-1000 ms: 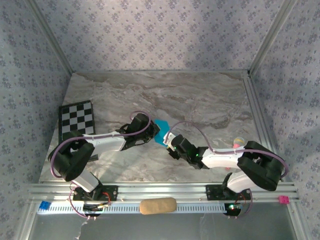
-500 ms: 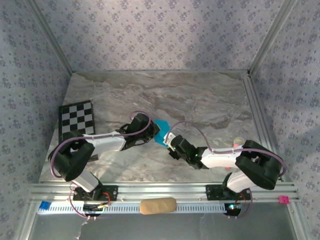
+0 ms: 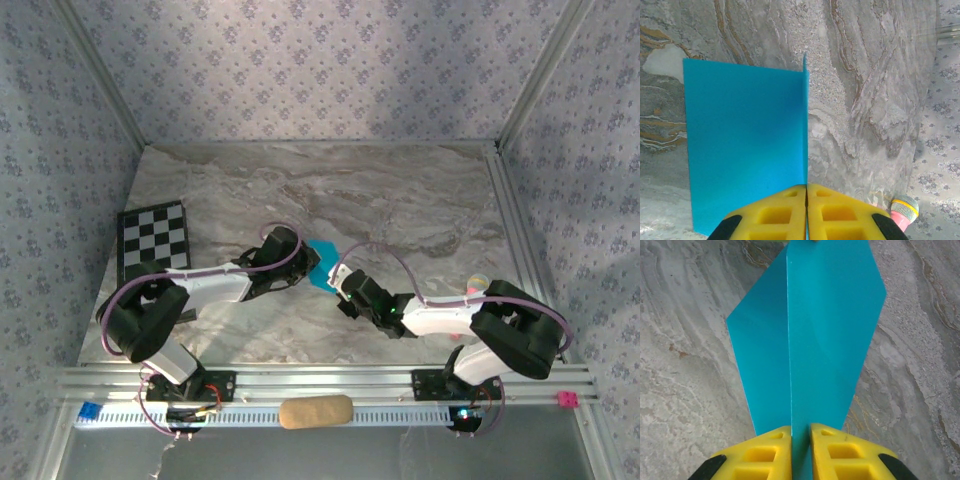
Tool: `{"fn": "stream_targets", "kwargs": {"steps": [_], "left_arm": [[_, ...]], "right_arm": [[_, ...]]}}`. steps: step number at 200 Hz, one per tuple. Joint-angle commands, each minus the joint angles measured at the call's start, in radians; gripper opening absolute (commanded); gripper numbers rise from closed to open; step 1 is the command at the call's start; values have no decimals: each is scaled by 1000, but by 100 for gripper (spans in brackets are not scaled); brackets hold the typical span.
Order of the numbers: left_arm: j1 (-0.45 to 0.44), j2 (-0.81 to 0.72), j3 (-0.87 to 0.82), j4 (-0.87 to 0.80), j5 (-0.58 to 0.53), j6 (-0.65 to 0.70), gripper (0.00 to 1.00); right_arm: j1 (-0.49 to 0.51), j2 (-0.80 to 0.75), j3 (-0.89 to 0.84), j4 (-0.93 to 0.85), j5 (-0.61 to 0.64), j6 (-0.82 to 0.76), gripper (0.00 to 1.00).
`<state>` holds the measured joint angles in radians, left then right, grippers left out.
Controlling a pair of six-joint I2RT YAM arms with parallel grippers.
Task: Fold a paper plane with a square sheet of paper (pick it up from the middle)
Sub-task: Fourth fold the wing at the center of the table.
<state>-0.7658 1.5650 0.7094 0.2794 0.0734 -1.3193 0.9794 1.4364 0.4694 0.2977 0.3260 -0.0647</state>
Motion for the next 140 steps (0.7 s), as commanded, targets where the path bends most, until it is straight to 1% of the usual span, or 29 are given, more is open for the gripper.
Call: {"fn": "stream_targets", "kwargs": {"steps": [1, 61, 70, 83, 104, 115, 140], "left_arm": [[3, -25, 7, -38, -17, -21, 11], [5, -31, 5, -44, -20, -17, 14], [6, -35, 6, -50, -23, -14, 18], [8, -48, 7, -63, -33, -6, 30], [7, -87, 8, -119, -70, 19, 45], [7, -112, 10, -154, -89, 32, 48], [11, -156, 1, -194, -123, 42, 50]], "right_arm": [[-8, 13, 15, 14, -3, 32, 14], [-20, 29, 22, 15, -48, 57, 10], [-22, 33, 22, 14, -52, 64, 9], [-29, 35, 24, 14, -67, 74, 7], [-43, 41, 26, 16, -97, 102, 5], [-52, 44, 24, 20, -114, 117, 5], [-74, 52, 24, 32, -179, 125, 2]]}}
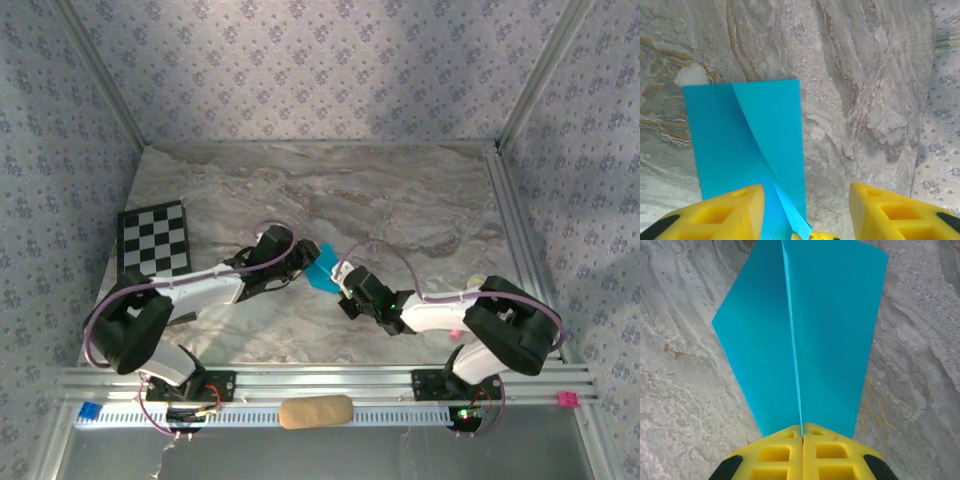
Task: Fold a paper plane with a square sheet of paper (pick it up from the middle)
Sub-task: Fourth fold the wing at the center of the table.
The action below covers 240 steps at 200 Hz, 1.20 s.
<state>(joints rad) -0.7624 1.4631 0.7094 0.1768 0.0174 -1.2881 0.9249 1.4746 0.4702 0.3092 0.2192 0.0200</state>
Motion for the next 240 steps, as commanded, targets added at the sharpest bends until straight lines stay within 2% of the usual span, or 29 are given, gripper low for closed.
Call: {"fn": "stream_targets", "kwargs": {"steps": [1, 42, 124, 203, 240], "left_arm": [[9, -54, -1, -92, -67, 10, 50], [13, -102, -24, -114, -106, 9, 52], [20, -90, -36, -95, -81, 19, 51], [29, -59, -37, -69, -39, 39, 45], [29, -31, -33, -47, -17, 44, 40]], "right_arm": [[-20, 14, 24, 21, -74, 42, 2], [-76, 26, 29, 26, -195, 110, 0], [-224, 100, 93, 16, -611, 293, 0], [-293, 194, 149, 17, -821, 414, 0], [-315, 207, 140, 48, -863, 456, 0]]}}
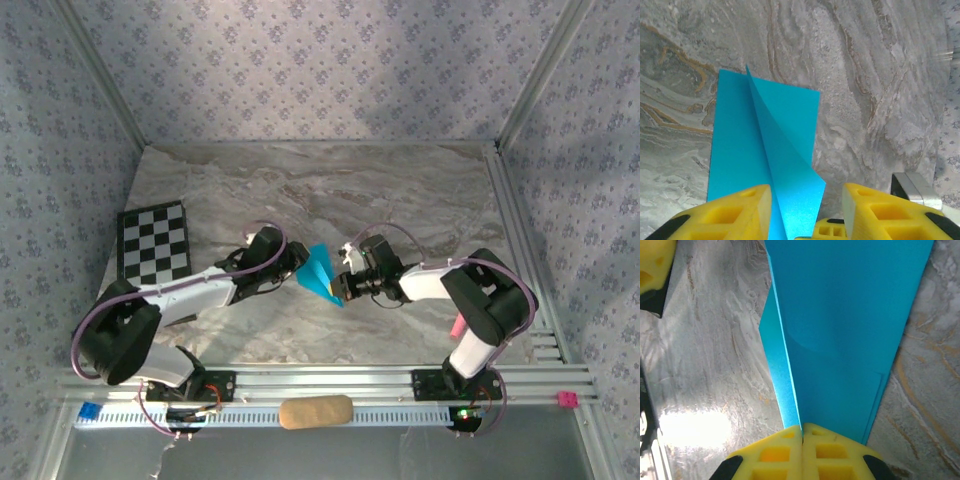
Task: Fold a paper plane with a square sheet of paper (pick it up from the middle)
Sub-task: Fourth fold the wing at the center of the table.
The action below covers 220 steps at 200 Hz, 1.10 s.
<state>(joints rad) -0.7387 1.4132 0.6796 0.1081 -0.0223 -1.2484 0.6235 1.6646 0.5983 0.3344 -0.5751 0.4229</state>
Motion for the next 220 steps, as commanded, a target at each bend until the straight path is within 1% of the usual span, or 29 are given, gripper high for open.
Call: {"fn": "stream_targets", "kwargs": {"steps": [1, 16, 71, 91, 159, 220], "left_arm": [[6, 20, -4, 22, 22, 4, 40], [6, 28, -3, 33, 29, 9, 38], [9, 102, 10, 27, 57, 11, 24], [12, 136, 13, 42, 73, 9, 20], [21, 197, 28, 66, 91, 17, 17], [22, 239, 30, 77, 111, 30, 17]], "right_arm": [[-15, 17, 10, 25, -70, 54, 0], [-27, 17, -3, 50, -83, 75, 0], [-53, 31, -22, 79, -104, 104, 0], [-54, 38, -28, 90, -104, 114, 0], [-72, 63, -51, 153, -127, 161, 0], [-77, 75, -57, 159, -138, 165, 0]]}}
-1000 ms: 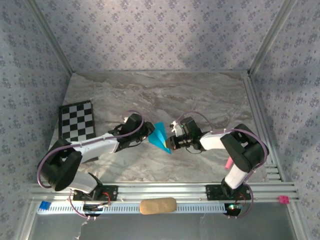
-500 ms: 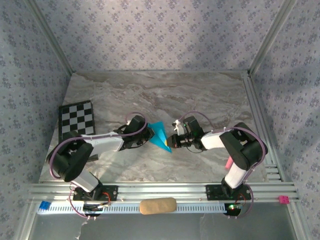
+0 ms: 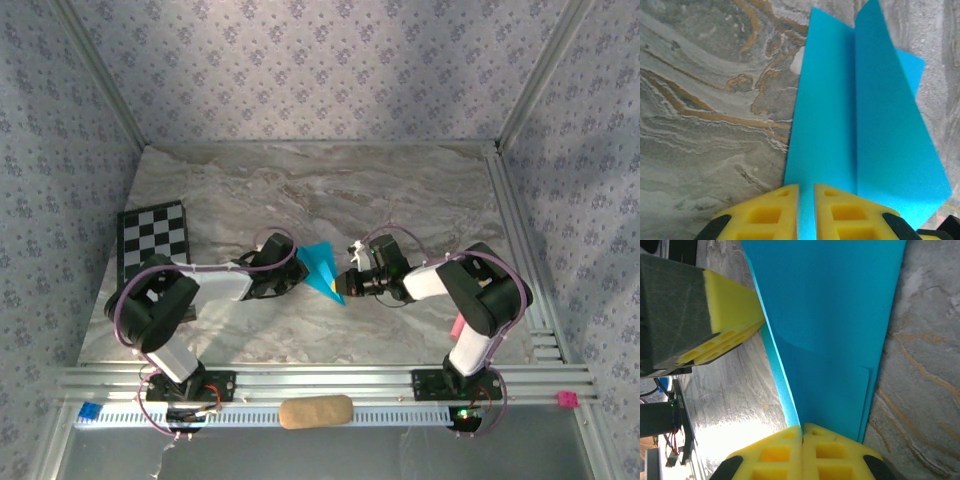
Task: Fold a paper plane with a square sheet of paper (pick it up from the middle)
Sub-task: Fourth fold the wing at the center of the table.
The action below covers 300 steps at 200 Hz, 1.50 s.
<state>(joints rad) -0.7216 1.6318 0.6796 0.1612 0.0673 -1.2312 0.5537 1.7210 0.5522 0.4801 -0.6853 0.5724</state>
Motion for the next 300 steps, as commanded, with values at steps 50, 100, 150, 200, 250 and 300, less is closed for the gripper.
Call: {"fn": "stream_targets", "kwargs": {"steps": [50, 100, 150, 200, 250, 300], "left_arm": [[2, -10, 32, 25, 19, 23, 16], [6, 19, 60, 30, 47, 39, 15], [7, 82, 50, 80, 71, 15, 13], [5, 74, 26, 50, 54, -15, 11], [0, 57, 10, 40, 33, -19, 11], [0, 56, 15, 27, 26, -13, 10]], "right_arm": [[-20, 13, -14, 7, -30, 13, 0], [-30, 9, -18, 9, -27, 10, 0], [-37, 12, -25, 18, -35, 14, 0], [-47, -4, -40, 35, -30, 26, 0], [-53, 14, -47, 74, -48, 47, 0], [-61, 19, -43, 77, -66, 48, 0]]}}
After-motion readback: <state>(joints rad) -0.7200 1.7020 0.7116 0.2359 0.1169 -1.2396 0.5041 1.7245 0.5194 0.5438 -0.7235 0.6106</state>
